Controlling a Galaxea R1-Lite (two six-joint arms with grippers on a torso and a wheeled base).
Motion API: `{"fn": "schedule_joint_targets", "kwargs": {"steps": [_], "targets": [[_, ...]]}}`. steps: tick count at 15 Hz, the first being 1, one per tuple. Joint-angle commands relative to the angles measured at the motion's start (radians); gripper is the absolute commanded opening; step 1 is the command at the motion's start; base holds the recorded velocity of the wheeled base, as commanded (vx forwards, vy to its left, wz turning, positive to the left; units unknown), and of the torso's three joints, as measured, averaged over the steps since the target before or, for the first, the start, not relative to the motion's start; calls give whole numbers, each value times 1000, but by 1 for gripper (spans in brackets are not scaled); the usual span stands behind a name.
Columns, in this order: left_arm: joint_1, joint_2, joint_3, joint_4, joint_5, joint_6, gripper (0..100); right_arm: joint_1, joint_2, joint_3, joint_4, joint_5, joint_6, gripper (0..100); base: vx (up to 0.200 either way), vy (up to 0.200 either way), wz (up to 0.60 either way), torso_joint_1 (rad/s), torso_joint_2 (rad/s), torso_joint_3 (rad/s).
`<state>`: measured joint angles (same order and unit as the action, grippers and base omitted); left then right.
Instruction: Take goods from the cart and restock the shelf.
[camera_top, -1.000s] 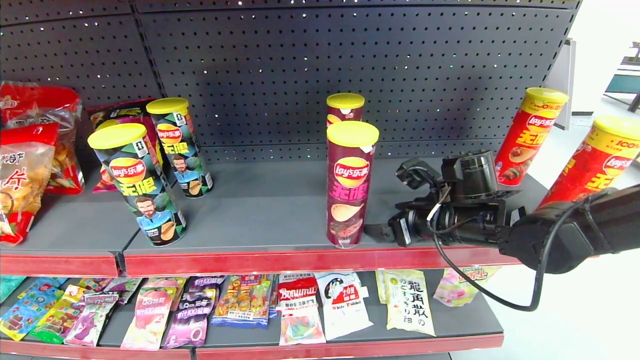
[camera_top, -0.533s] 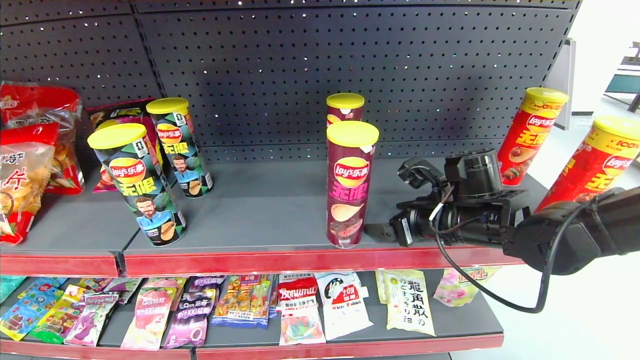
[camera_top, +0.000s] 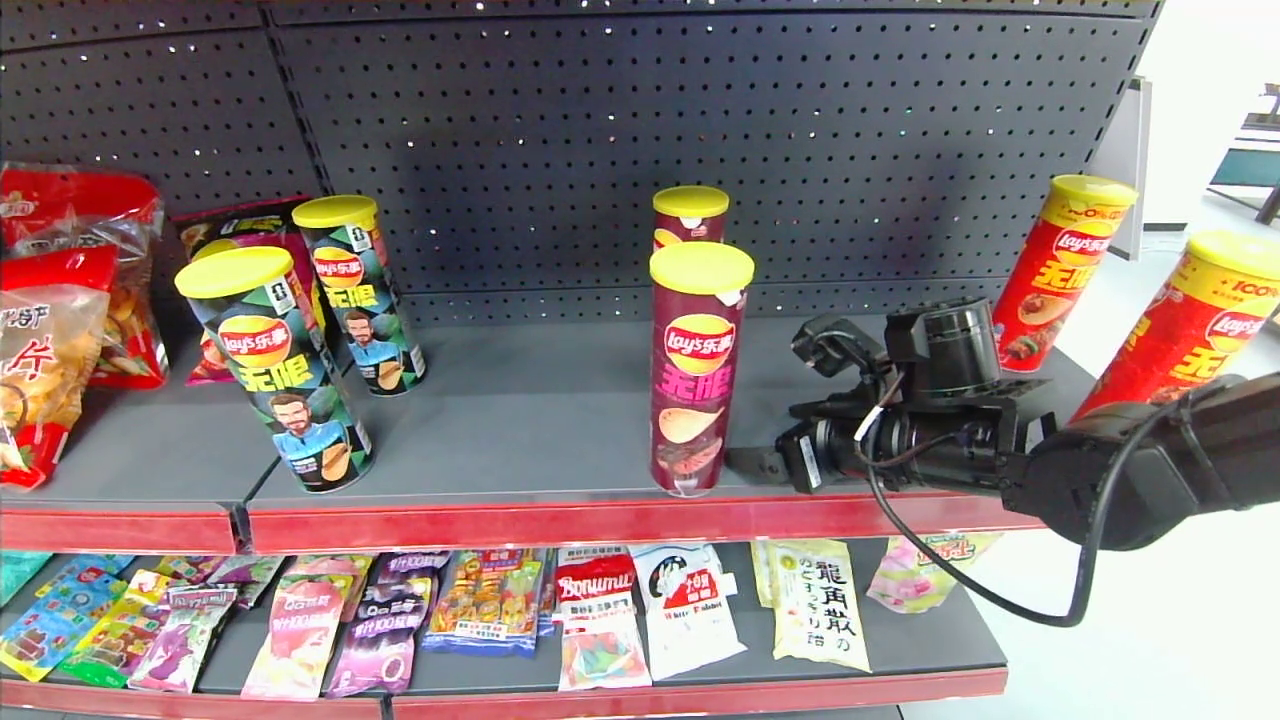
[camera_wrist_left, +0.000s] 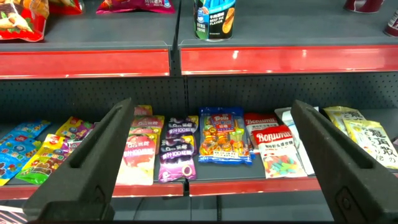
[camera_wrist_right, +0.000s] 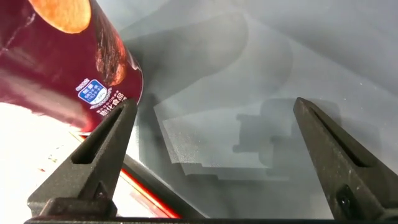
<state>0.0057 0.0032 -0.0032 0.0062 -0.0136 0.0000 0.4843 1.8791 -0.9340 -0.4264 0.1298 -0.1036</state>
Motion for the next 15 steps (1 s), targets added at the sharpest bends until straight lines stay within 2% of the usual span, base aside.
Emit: {"fn": "schedule_joint_targets", "kwargs": {"steps": [1,5,9,10,12,15], "targets": [[0,1,0,0,0,0,100,-7,-12,17,-2,1,2,100,0,0,0,0,0,0],[0,1,0,0,0,0,100,-13,-219,156,0,2,12,100,0,0,0,0,0,0],[0,1,0,0,0,0,100,-32,-687,509,9,36,7,100,0,0,0,0,0,0],[0,1,0,0,0,0,100,-79,-784,590,11,51,-11,100,0,0,0,0,0,0],[0,1,0,0,0,0,100,-254,-953,733,14,114,-80,100,0,0,0,0,0,0],[0,1,0,0,0,0,100,-461,-1230,874,15,146,-84,100,0,0,0,0,0,0]]}}
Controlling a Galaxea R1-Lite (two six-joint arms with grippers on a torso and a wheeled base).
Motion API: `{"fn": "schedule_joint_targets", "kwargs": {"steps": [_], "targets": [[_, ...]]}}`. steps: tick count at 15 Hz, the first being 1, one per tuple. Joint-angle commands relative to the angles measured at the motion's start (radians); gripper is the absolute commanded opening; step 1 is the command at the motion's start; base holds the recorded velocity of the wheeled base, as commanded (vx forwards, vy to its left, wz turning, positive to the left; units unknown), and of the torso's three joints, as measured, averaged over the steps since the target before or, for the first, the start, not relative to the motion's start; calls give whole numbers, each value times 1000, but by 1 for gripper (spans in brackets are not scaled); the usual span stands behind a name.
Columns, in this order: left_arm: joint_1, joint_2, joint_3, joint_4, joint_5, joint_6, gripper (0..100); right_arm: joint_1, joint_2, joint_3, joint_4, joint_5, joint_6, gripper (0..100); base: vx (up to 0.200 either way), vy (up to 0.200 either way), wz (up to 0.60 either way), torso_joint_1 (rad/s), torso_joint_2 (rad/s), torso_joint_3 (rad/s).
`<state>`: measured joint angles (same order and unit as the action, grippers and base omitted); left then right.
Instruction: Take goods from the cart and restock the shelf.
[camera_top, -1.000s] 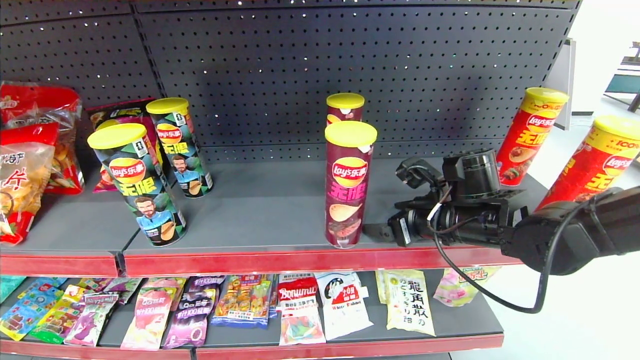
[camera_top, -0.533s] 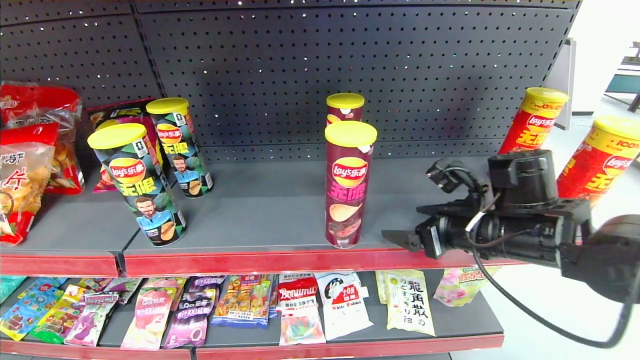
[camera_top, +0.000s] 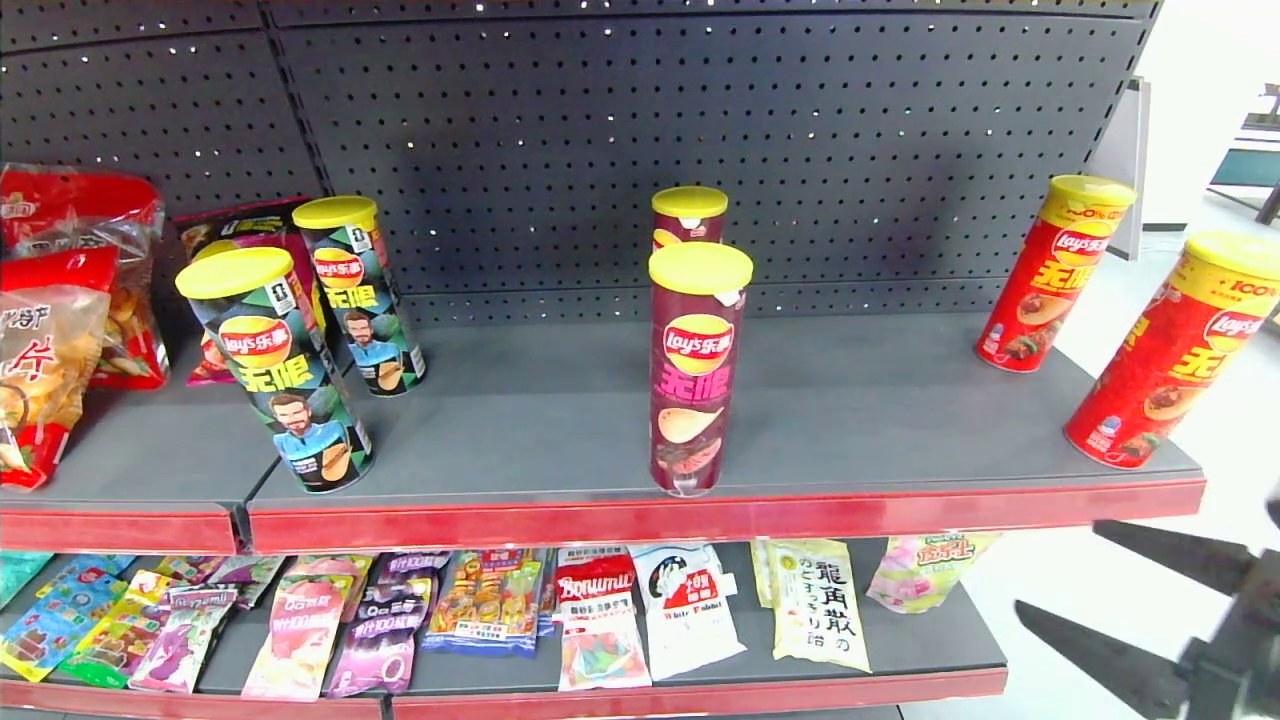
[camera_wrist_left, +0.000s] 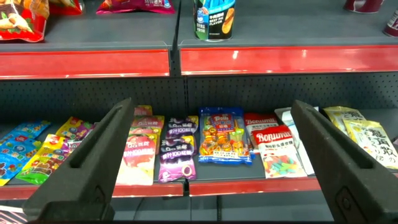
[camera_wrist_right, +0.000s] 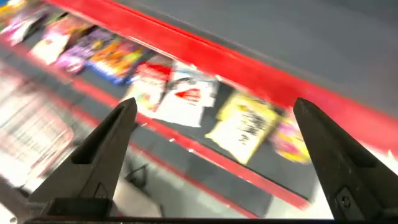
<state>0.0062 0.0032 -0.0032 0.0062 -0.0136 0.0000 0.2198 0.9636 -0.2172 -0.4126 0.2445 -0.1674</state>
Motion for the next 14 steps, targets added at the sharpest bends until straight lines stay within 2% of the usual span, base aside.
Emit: {"fn": "schedule_joint_targets", "kwargs": {"steps": [1,2,3,5,6,7,8,9,10,12,14], "targets": [[0,1,0,0,0,0,100,-241,-382,197,1,33,-20,100,0,0,0,0,0,0],[0,1,0,0,0,0,100,-289,-490,217,57,30,-4,100,0,0,0,0,0,0],[0,1,0,0,0,0,100,-293,-562,216,129,22,9,100,0,0,0,0,0,0],[0,1,0,0,0,0,100,-304,-869,202,406,3,23,100,0,0,0,0,0,0],[0,1,0,0,0,0,100,-303,-869,179,449,-7,28,100,0,0,0,0,0,0],[0,1,0,0,0,0,100,-303,-869,199,400,-68,62,100,0,0,0,0,0,0],[0,1,0,0,0,0,100,-303,-869,199,402,-83,131,100,0,0,0,0,0,0],[0,1,0,0,0,0,100,-303,-869,200,396,-70,152,100,0,0,0,0,0,0],[0,1,0,0,0,0,100,-303,-869,202,394,-22,112,100,0,0,0,0,0,0],[0,1,0,0,0,0,100,-290,-859,199,403,-11,118,100,0,0,0,0,0,0],[0,1,0,0,0,0,100,-215,-885,199,403,-10,143,100,0,0,0,0,0,0]]}}
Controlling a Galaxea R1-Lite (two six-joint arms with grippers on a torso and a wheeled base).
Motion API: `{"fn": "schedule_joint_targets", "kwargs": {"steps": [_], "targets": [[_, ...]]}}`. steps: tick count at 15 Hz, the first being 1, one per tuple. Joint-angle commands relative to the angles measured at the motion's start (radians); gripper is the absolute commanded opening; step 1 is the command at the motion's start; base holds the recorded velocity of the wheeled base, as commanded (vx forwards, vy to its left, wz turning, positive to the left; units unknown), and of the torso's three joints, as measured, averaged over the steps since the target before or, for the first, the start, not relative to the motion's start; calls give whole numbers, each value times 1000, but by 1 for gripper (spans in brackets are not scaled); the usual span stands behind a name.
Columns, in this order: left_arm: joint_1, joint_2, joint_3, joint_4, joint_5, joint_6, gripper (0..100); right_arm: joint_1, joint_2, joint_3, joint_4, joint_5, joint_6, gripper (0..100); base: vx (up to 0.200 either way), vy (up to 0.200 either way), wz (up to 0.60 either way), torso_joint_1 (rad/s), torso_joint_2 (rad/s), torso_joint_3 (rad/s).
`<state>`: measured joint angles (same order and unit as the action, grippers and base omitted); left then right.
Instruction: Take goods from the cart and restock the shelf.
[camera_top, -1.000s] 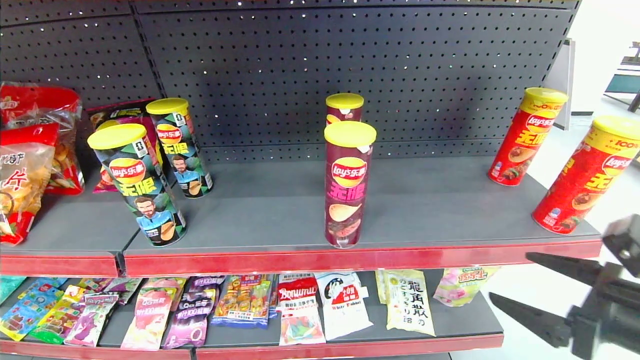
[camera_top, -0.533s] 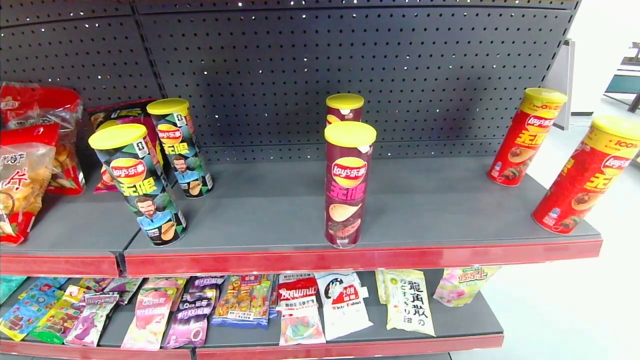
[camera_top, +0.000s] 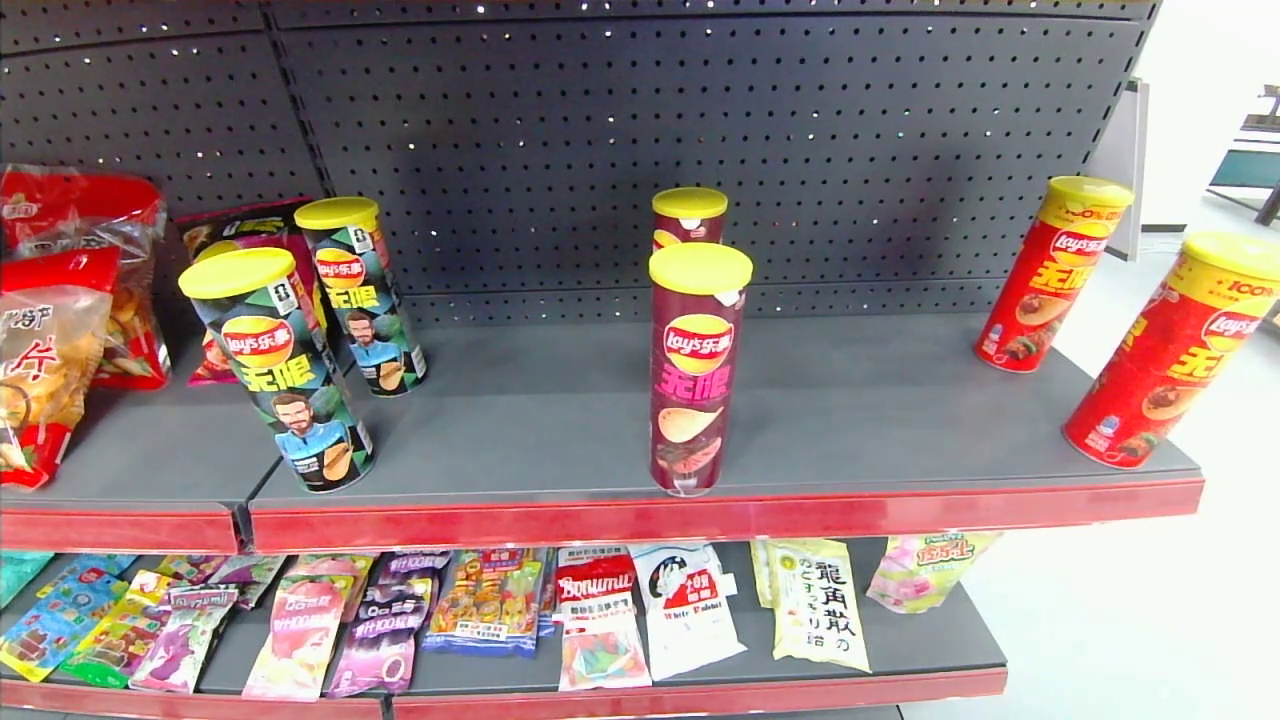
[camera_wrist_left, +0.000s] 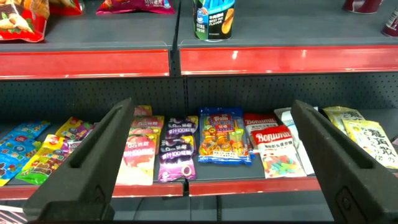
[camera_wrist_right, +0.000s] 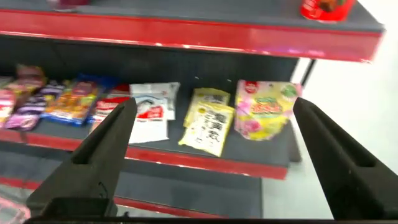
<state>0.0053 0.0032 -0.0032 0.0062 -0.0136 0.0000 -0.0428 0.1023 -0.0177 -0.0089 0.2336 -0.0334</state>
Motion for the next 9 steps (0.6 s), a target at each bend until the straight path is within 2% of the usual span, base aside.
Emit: {"fn": "schedule_joint_targets", "kwargs": {"steps": [1,3,4,5,9], "targets": [[1,1,0,0,0,0,100,70,-58,-2,1,-5,10,100,0,0,0,0,0,0],[1,1,0,0,0,0,100,46,-102,2,-11,-25,6,100,0,0,0,0,0,0],[1,1,0,0,0,0,100,46,-101,4,-13,-96,15,100,0,0,0,0,0,0],[1,1,0,0,0,0,100,44,-102,18,7,-217,21,100,0,0,0,0,0,0],[1,1,0,0,0,0,100,47,-95,18,9,-201,18,100,0,0,0,0,0,0]]}}
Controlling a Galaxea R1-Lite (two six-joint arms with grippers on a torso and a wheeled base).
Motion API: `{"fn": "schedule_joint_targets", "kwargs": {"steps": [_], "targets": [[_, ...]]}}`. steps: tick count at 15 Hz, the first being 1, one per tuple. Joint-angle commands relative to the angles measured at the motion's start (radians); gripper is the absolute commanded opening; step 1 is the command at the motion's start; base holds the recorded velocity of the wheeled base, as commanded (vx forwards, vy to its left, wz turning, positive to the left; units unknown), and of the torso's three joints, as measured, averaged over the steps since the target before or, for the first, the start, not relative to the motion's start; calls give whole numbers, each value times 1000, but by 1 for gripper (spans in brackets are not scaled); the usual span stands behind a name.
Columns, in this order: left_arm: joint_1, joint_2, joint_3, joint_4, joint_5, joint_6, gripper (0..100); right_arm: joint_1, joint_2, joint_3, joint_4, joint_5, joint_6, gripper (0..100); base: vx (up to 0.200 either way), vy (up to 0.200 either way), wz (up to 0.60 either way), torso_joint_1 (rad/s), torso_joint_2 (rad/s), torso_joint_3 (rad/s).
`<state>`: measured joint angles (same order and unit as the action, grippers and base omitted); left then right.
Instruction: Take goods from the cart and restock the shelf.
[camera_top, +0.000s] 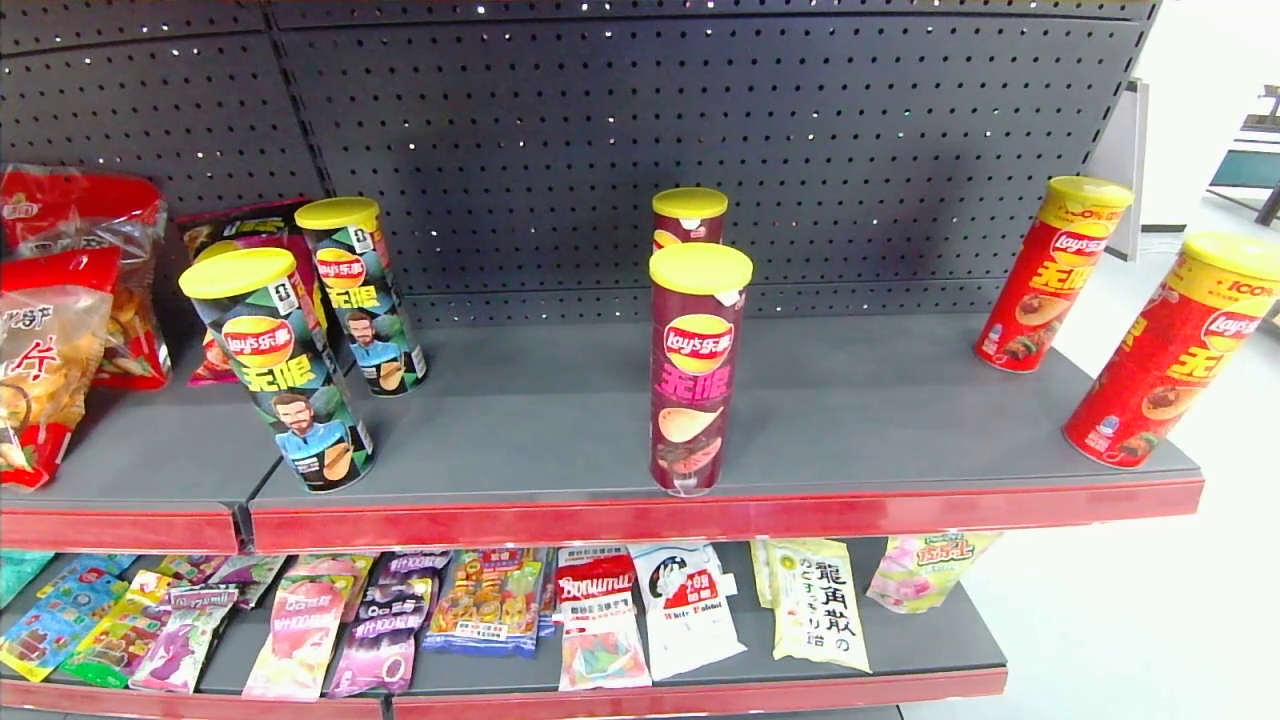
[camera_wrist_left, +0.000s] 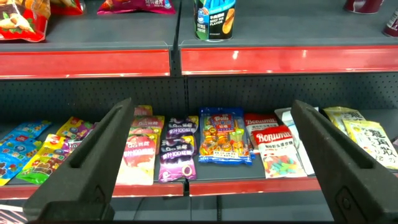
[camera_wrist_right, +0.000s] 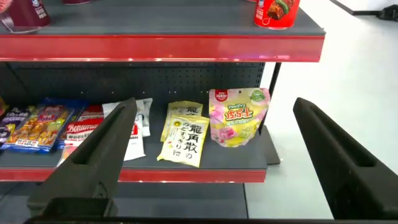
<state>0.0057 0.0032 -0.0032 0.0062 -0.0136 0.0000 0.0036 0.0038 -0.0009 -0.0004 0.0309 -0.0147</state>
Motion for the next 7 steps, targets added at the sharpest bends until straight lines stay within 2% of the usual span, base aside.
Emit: {"fn": "schedule_joint_targets", "kwargs": {"steps": [1,7], "targets": [[0,1,0,0,0,0,100,1,-2,1,0,1,-1,100,0,0,0,0,0,0],[0,1,0,0,0,0,100,-1,-2,1,0,-6,5,100,0,0,0,0,0,0]]}}
